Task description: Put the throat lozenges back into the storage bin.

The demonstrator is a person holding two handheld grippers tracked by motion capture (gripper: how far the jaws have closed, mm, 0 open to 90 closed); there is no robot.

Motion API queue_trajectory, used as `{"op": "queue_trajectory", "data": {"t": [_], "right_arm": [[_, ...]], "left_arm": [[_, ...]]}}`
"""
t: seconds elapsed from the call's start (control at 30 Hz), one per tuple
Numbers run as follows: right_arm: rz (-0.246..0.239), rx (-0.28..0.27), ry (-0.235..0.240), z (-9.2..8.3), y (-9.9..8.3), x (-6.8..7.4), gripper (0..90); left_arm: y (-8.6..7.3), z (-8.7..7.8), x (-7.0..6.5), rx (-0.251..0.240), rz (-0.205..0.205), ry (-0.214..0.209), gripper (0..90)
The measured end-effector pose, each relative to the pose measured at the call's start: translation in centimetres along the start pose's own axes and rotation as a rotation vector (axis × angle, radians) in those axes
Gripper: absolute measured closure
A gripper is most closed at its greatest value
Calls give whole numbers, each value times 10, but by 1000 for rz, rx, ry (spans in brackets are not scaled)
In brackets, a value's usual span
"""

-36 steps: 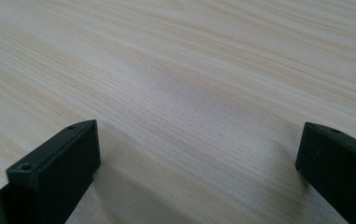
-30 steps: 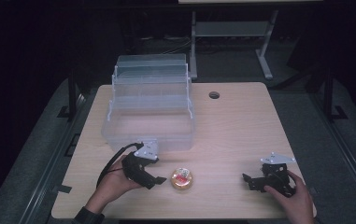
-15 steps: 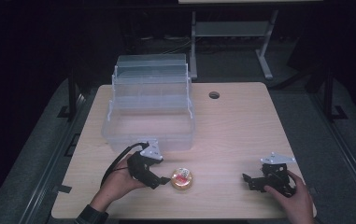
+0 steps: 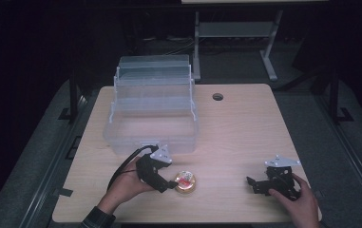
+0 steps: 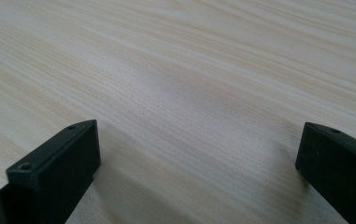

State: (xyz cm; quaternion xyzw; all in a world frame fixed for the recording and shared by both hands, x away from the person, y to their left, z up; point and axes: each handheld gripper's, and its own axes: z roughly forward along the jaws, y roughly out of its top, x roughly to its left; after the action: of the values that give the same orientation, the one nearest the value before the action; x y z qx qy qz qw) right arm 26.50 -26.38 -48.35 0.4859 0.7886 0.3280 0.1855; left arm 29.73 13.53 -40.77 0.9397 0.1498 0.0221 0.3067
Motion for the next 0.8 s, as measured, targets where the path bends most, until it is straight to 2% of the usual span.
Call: {"op": "queue_trajectory", "data": {"t": [0.03,0.43,0.6,0.8], "right_arm": [[0,0,0,0,0,0,0],[0,0,0,0,0,0,0],[0,0,0,0,0,0,0],[0,0,0,0,0,0,0]], "left_arm": [[1,2,-1,-13,-15,-3,213],[14,16,-5,26,27,-25,198],[18,22,-5,28,23,-27,188],[21,30,-6,50,39,-34,168]]}}
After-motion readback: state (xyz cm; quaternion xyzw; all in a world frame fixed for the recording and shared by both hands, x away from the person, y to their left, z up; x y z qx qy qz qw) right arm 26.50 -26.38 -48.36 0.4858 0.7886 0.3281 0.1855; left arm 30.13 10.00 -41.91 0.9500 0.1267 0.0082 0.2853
